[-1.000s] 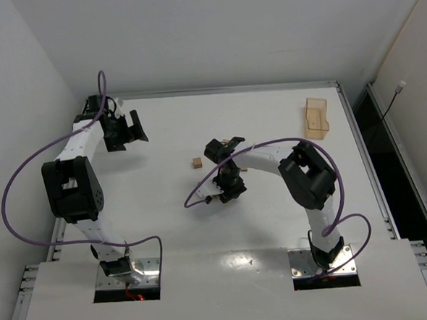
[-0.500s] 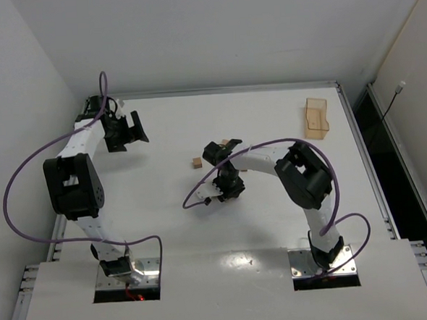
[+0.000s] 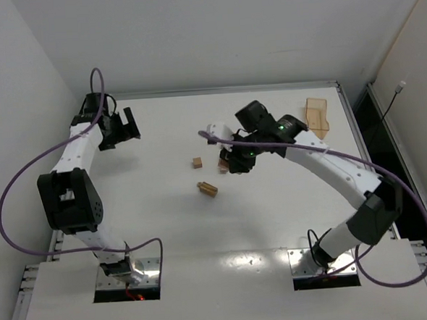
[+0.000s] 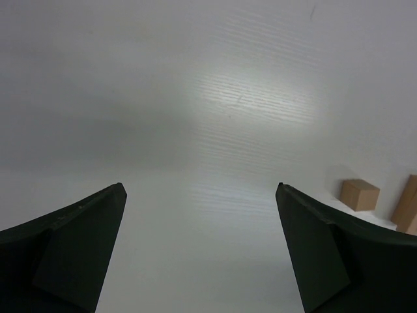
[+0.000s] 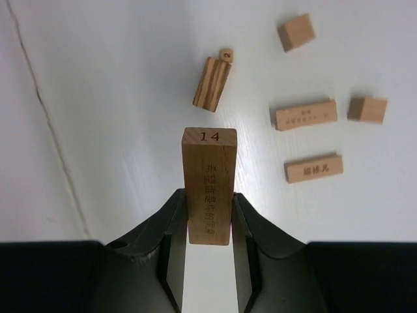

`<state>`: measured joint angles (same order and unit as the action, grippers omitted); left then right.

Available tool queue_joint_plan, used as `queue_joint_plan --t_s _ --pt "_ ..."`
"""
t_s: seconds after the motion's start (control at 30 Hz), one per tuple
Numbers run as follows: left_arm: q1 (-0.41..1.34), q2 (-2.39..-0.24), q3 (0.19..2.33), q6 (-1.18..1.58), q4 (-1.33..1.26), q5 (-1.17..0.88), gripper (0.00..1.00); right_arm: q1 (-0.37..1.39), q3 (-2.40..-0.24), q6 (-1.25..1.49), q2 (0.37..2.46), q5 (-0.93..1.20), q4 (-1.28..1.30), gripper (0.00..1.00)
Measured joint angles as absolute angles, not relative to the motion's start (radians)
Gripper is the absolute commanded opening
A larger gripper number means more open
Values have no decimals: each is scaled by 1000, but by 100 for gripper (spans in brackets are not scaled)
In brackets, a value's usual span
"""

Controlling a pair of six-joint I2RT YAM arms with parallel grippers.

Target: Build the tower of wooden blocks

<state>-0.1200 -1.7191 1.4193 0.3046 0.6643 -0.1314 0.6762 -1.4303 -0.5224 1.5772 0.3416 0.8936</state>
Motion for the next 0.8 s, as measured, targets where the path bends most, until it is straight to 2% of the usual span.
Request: queue_joint_plan --t_s 0.13,0.33,0.5,0.67,0.8 --pt "-76 -1642 1416 369 663 35 100 631 -1372 -203 1503 284 838 0" --pt "-54 -1604 1409 437 662 179 100 517 -1367 202 1778 125 816 0" --pt "-54 -1605 1403 458 669 229 100 468 -1506 373 1948 24 833 0" --pt "-54 -1605 1403 469 673 246 100 466 -1626 485 1967 -12 817 0" --pt "-54 -1612 1403 476 673 250 100 458 -1635 556 1981 -26 820 0"
